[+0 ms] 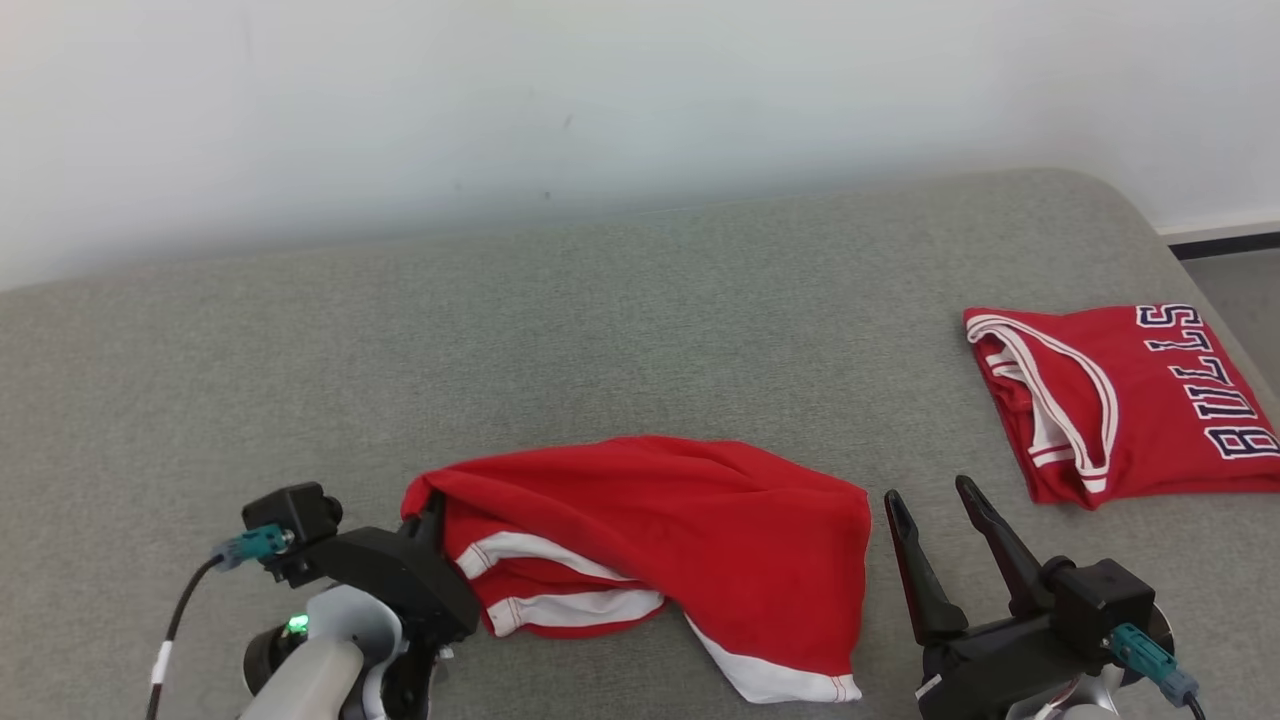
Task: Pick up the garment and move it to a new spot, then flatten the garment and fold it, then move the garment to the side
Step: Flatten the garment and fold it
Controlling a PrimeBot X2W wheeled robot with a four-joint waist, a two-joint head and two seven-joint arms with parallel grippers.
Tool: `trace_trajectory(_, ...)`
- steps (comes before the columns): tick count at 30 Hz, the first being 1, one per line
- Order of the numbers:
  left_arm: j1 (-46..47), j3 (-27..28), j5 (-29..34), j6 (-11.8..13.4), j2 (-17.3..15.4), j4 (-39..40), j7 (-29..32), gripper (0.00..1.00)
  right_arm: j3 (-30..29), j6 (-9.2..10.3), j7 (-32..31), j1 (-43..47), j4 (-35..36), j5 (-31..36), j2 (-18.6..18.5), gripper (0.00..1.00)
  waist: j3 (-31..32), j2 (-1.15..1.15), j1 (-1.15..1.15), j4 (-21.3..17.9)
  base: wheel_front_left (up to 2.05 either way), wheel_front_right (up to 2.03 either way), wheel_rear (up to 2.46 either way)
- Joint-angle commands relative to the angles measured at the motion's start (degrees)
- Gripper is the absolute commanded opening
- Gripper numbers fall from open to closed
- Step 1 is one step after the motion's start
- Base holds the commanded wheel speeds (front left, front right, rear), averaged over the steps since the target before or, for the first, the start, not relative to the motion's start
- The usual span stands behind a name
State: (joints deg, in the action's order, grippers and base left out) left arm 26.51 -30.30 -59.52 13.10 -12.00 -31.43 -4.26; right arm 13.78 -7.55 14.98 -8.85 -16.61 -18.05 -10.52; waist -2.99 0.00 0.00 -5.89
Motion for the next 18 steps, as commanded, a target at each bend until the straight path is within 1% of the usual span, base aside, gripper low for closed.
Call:
trace_trajectory(1,-0.5,0.3,0.4,0.0,-0.8,0.7,-0.7,0.0,-0.2,0.13,0.2,0.7,0.1,0.3,0.0,1.0,-0.2,0.0,0.0,0.6,0.0,0.0,0.0)
trace_trajectory(4,0.4,0.7,1.6,0.5,-1.9,2.1,-2.4,0.0,-0.5,0.13,0.2,0.5,0.1,0.6,0.3,1.0,-0.1,0.0,0.0,1.4,0.0,0.0,0.0)
trace_trajectory(8,2.2,0.9,3.1,0.3,-2.6,1.8,-5.1,0.0,0.0,0.13,0.2,-0.3,0.0,0.5,0.7,1.0,-0.1,0.0,0.0,1.7,0.0,0.0,0.0)
trace_trajectory(13,6.0,0.8,5.6,-0.4,-3.3,-2.5,-7.7,0.0,1.5,0.13,0.2,-1.4,-0.2,0.2,0.6,1.0,-0.9,0.0,0.0,0.5,0.0,0.0,0.0)
trace_trajectory(18,8.5,1.3,6.4,-1.4,-3.7,-6.0,-9.0,0.0,1.7,0.13,0.2,-1.8,-0.2,0.0,0.1,1.0,-1.9,0.0,0.0,-0.7,0.0,0.0,0.0)
